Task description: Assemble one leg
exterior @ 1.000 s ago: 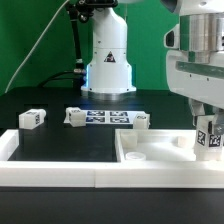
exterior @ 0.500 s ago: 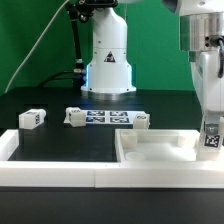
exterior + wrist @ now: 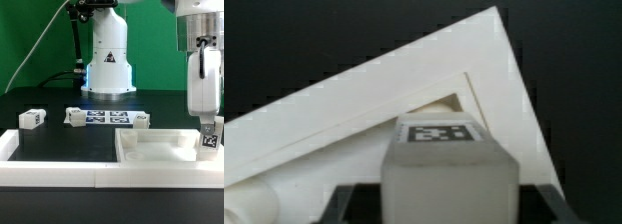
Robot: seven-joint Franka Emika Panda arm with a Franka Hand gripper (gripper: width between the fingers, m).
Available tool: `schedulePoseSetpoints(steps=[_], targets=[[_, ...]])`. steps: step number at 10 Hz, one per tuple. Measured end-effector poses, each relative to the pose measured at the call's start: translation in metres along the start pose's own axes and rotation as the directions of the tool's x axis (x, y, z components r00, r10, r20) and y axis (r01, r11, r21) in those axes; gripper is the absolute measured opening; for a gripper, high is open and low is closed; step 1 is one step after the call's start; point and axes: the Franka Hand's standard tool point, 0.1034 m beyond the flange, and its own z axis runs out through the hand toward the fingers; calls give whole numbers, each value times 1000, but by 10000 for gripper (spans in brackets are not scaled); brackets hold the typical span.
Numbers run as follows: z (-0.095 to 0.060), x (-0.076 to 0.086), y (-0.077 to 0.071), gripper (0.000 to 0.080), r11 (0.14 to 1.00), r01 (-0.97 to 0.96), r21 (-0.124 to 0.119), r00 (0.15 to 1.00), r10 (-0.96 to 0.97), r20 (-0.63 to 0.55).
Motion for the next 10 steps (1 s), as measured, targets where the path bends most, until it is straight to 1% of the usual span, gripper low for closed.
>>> schedulePoseSetpoints(steps=[1, 2, 3, 4, 5, 6, 7, 9, 10], targets=[[1, -1, 1, 366, 1000, 4, -2, 1000, -4, 5], [2, -2, 2, 366, 1000, 18, -4, 1000, -18, 8], [1, -1, 1, 514, 998, 70, -3, 997, -70, 9], [0, 3, -3, 620, 981, 194, 0, 981, -194, 9], [0, 5, -4, 620, 979, 203, 3, 979, -203, 10], [0, 5, -5, 644, 957, 289, 4, 957, -289, 10], [0, 5, -5, 648, 893, 450, 3, 893, -450, 8], [-1, 2, -4, 649, 796, 605, 6, 796, -605, 8], [-1, -1, -3, 649, 715, 699, 3, 715, -699, -4]])
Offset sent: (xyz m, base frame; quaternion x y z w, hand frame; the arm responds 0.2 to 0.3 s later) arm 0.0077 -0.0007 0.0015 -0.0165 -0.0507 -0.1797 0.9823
